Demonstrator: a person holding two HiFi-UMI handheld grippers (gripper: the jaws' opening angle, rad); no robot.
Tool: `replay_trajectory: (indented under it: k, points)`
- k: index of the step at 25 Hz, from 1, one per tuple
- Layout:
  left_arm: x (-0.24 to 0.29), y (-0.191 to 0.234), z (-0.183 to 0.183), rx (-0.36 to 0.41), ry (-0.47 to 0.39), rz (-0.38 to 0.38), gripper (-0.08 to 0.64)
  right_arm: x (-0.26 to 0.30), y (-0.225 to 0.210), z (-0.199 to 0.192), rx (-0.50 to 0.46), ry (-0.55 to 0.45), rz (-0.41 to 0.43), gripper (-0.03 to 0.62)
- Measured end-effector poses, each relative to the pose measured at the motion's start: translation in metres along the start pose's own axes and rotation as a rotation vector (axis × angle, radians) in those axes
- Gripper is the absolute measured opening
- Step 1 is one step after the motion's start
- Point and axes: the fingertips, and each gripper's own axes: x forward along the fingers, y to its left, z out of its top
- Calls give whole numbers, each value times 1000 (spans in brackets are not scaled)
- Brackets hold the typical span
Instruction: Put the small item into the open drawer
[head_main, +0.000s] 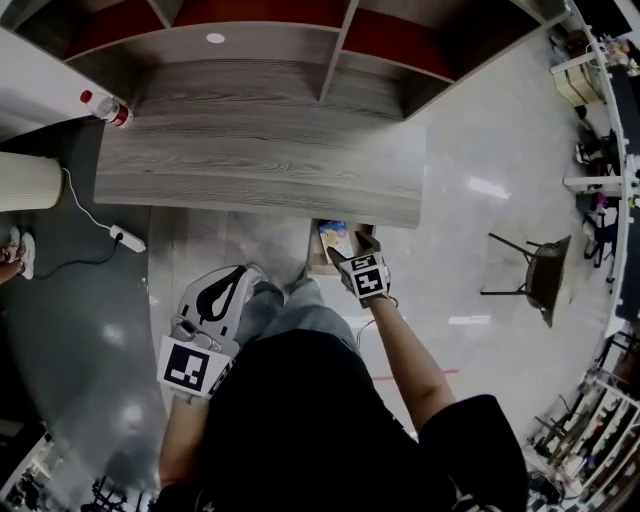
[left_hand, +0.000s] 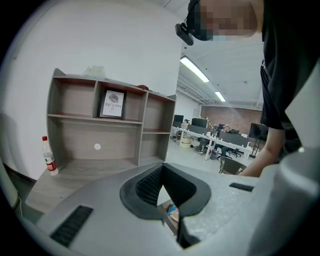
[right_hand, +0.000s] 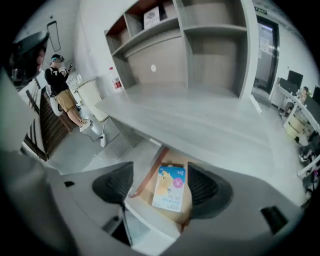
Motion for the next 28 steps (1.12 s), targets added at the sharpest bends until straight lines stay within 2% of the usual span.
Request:
replay_trajectory:
  k: [8,12,28]
  points:
    - [8,5,26,16,-96,-19,0,-89,12,89,-22,-233,-17,243]
    - [8,7,38,17,-134,-23,0,-133,19,126,-67,-324,-48,177]
    - [-3,23,72,51,-218,-15,0,-263,56,226,-176,-650,-76,82]
